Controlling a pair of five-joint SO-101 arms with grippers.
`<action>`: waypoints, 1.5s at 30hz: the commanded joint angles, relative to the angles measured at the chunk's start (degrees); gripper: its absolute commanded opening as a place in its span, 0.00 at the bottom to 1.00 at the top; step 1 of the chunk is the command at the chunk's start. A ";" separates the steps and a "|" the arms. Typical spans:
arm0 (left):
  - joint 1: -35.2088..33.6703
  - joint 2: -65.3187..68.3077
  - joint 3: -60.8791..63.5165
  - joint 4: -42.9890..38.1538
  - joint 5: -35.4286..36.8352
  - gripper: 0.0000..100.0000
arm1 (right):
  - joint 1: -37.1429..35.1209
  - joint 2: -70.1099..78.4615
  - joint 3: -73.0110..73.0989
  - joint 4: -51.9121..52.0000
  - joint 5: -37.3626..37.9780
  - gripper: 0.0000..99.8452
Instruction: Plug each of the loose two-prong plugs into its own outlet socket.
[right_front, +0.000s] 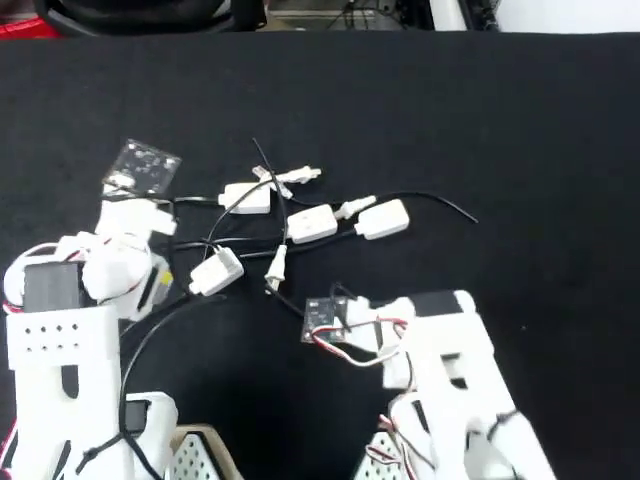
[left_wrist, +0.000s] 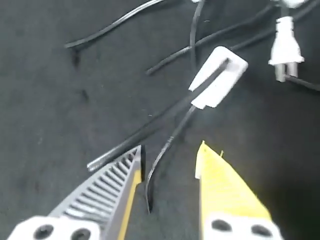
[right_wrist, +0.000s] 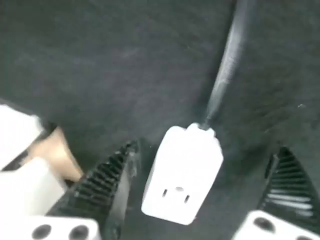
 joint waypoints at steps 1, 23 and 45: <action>-2.42 -0.88 0.48 -1.58 -2.11 0.18 | 5.01 7.96 -2.59 -5.80 -1.32 0.39; -8.48 -0.97 1.01 -1.58 -11.34 0.18 | 4.92 21.67 -32.75 7.12 -8.18 0.01; -20.26 -1.05 1.01 -9.14 -11.69 0.18 | -43.43 10.15 -64.31 31.91 -22.95 0.01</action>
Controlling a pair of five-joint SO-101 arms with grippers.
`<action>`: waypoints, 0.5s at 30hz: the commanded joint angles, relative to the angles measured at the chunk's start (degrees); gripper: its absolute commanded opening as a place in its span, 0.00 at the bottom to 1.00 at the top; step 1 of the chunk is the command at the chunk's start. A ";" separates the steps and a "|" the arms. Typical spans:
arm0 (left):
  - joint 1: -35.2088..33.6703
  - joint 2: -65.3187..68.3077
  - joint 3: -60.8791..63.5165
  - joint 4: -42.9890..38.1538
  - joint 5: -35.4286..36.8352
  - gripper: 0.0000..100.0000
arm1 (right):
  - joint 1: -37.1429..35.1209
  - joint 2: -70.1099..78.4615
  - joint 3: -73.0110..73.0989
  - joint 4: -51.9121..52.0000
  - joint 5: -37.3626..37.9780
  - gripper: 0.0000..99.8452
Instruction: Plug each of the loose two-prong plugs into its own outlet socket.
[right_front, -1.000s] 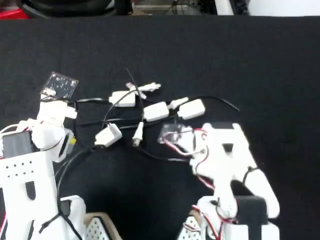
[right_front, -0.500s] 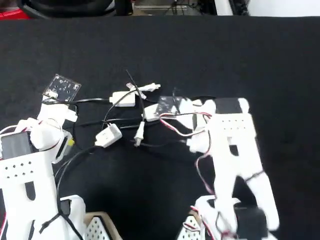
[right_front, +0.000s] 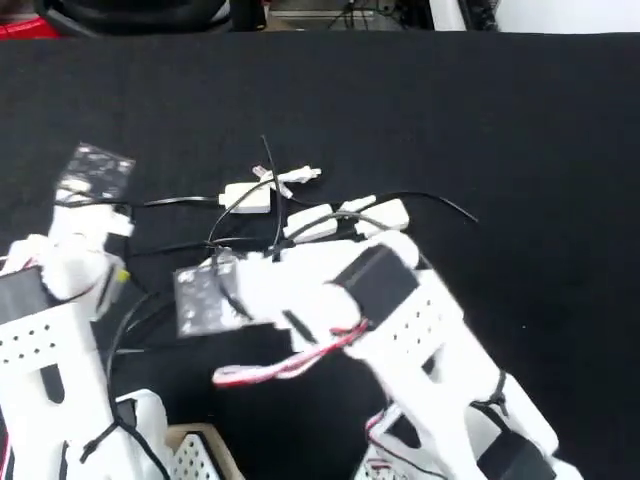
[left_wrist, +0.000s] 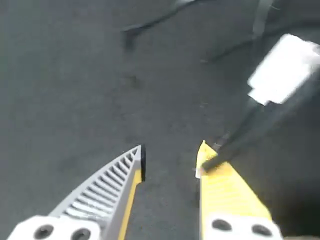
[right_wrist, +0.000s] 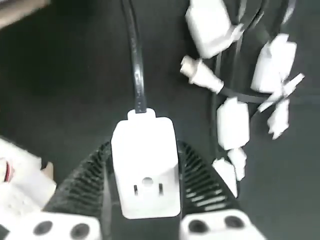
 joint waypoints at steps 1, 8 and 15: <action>-5.14 -0.70 -0.31 -3.16 -0.53 0.18 | -5.10 3.74 -1.01 -0.62 -2.02 0.01; -6.81 -1.14 9.71 -9.05 -6.59 0.18 | -6.42 14.99 24.92 -30.24 -4.13 0.01; -7.96 -1.14 17.01 -14.95 -10.20 0.18 | -3.43 17.71 32.92 -38.86 -9.93 0.18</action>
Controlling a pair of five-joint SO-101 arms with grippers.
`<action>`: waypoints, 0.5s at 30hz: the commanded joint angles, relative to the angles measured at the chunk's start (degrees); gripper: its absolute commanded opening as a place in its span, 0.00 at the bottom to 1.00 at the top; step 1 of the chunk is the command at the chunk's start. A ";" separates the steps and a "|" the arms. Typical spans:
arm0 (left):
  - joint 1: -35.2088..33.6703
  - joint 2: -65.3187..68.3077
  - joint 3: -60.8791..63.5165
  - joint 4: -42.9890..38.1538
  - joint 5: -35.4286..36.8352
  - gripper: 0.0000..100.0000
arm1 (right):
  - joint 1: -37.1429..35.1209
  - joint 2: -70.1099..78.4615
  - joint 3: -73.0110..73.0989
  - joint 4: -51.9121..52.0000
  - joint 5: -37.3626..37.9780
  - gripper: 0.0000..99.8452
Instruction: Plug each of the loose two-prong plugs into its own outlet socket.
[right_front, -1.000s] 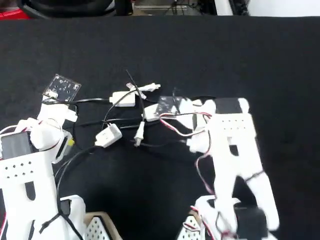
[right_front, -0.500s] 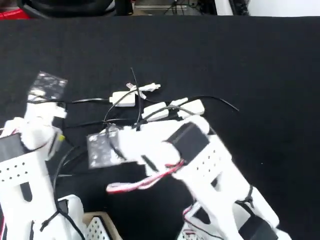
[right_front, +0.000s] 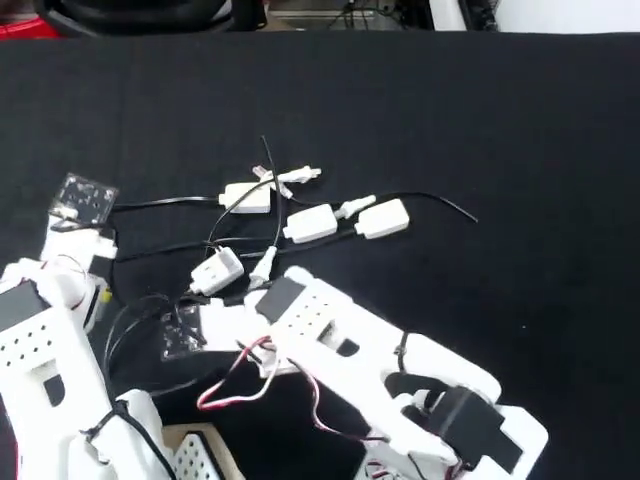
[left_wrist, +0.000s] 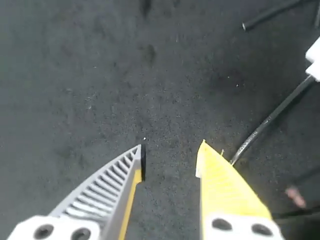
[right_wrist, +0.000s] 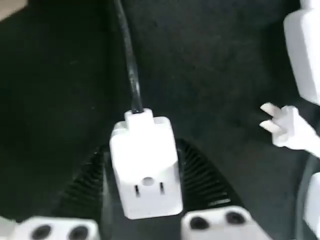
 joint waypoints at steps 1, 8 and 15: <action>-0.66 -1.14 0.22 -1.58 -0.88 0.18 | 3.08 -0.57 0.04 -1.67 -2.20 0.24; 0.13 -1.05 3.74 -3.25 -0.97 0.18 | 6.33 -12.00 -3.91 11.87 0.62 0.40; 7.96 -1.14 8.66 -4.22 -0.70 0.18 | 16.88 -28.97 -10.59 31.30 2.11 0.38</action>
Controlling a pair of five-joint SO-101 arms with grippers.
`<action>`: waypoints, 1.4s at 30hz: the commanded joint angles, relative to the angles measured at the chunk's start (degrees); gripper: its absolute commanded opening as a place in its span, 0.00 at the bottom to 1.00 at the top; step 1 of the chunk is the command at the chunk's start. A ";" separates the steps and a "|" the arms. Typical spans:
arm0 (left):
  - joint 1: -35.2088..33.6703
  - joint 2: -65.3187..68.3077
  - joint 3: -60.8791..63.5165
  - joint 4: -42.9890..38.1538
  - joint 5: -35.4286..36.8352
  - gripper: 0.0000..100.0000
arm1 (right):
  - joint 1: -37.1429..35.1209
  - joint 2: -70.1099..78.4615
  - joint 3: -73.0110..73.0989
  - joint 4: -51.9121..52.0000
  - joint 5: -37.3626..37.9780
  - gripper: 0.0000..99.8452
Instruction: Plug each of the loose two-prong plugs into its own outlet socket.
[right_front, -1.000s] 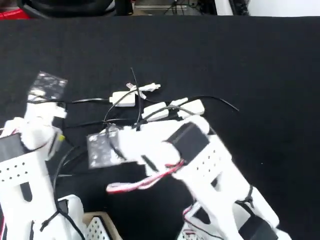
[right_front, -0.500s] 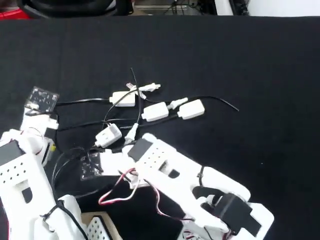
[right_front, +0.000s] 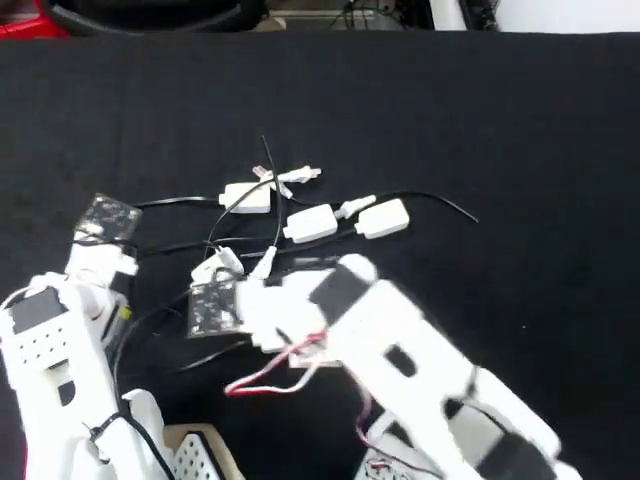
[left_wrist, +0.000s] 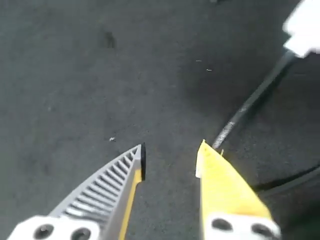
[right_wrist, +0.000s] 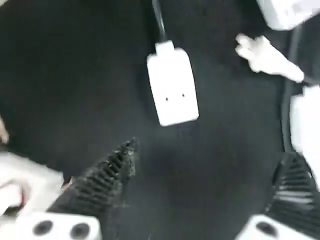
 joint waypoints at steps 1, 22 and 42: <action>5.41 -1.14 0.13 -0.97 0.00 0.18 | 11.34 -8.66 -5.05 8.79 2.02 0.35; 65.71 -0.62 -7.16 6.24 0.26 0.18 | 74.81 17.45 8.92 -23.82 13.98 0.01; 68.79 25.05 -1.54 -18.64 3.78 0.18 | 76.92 36.88 -3.74 -25.93 15.12 0.01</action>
